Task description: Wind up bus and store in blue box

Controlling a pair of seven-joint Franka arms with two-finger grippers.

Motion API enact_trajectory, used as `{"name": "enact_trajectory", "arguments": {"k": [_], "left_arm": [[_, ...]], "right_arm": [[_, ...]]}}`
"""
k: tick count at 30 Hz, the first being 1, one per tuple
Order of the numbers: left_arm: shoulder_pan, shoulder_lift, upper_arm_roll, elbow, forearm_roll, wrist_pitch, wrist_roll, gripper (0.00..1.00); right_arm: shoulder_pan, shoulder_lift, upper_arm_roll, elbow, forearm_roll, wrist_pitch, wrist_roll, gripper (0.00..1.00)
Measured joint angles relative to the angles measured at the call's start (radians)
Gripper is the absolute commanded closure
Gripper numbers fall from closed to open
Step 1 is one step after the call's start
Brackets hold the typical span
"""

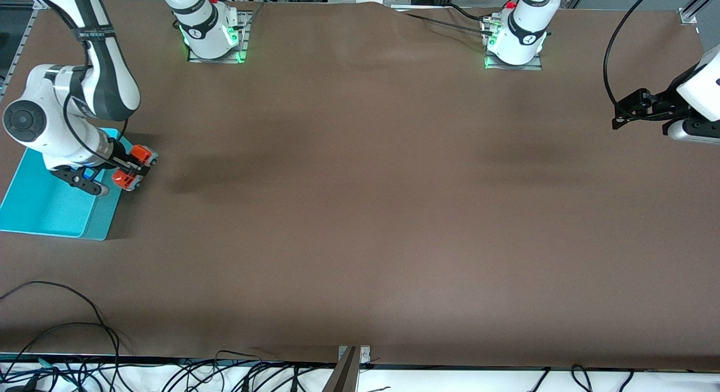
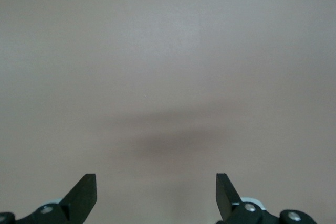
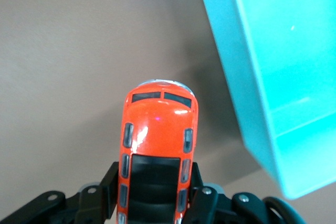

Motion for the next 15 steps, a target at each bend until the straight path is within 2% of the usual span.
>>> {"name": "enact_trajectory", "arguments": {"k": [9, 15], "left_arm": [[0.0, 0.0, 0.0, 0.0, 0.0, 0.0, 0.0, 0.0], [0.0, 0.0, 0.0, 0.0, 0.0, 0.0, 0.0, 0.0]], "right_arm": [[-0.029, 0.002, -0.123, 0.018, -0.008, 0.0, -0.276, 1.0], [-0.044, 0.004, -0.158, 0.049, -0.087, -0.016, -0.328, 1.0]]}}
